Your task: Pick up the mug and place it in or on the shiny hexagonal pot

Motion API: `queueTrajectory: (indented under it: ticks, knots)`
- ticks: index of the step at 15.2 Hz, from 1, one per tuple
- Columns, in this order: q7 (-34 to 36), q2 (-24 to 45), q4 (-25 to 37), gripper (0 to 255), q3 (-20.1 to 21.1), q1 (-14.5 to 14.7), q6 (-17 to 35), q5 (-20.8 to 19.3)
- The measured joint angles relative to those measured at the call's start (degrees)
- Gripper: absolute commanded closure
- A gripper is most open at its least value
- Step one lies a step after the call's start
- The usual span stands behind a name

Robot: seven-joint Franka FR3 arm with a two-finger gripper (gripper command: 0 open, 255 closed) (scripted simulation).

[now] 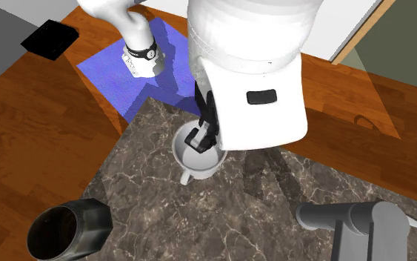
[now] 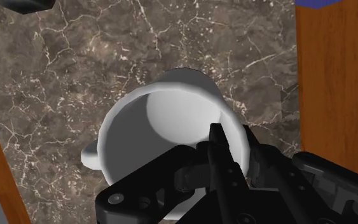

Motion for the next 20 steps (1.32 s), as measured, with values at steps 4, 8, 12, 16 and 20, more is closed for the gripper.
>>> queueTrajectory:
  ticks: [4, 8, 12, 16, 20]
  knots:
    - [-2.71, -0.39, 0.57, 255, -1.22, -1.47, -0.77, 0.02]
    - [-8.09, -0.49, 0.74, 255, -3.69, -4.42, -0.62, 0.12]
    - [-13.24, -0.23, 1.51, 255, -6.0, -7.2, -0.75, 0.32]
    - [-18.67, 2.13, 4.76, 255, -8.32, -10.22, -1.32, 1.09]
    - [-23.91, 3.84, 7.49, 255, -10.45, -13.28, -2.06, 1.88]
